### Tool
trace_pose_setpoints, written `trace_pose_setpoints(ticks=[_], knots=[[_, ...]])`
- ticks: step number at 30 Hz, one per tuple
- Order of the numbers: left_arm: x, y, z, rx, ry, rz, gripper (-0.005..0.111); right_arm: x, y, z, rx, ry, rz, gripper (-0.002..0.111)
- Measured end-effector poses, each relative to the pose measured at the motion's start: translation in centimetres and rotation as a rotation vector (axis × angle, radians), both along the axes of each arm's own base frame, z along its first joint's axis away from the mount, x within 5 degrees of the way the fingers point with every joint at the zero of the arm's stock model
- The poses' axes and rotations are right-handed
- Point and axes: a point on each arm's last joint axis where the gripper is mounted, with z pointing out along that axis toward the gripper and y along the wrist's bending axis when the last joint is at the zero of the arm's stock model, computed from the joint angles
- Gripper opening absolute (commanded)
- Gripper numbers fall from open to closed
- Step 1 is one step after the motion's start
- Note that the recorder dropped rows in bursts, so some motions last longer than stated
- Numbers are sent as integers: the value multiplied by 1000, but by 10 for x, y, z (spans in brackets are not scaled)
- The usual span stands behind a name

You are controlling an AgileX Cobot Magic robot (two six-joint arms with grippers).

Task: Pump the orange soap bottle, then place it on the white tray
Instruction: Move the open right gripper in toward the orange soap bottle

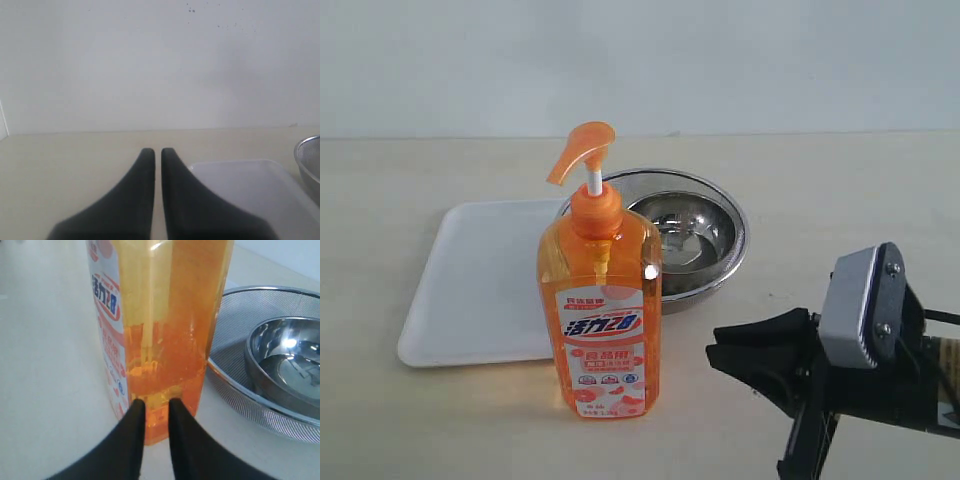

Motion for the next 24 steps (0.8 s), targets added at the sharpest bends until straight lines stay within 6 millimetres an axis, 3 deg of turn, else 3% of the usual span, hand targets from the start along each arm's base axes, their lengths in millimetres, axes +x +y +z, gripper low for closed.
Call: trace_pose_setpoints(ticks=[4, 7, 11, 24], knots=[[0, 0, 0, 0, 0, 0, 5, 6, 1, 2, 19, 34, -24, 85], [0, 0, 0, 0, 0, 0, 5, 12, 0, 3, 38, 79, -87, 105], [0, 0, 0, 0, -4, 0, 5, 18, -3, 4, 64, 115, -165, 105], [0, 0, 1, 0, -6, 0, 5, 18, -3, 3, 63, 118, -174, 105]])
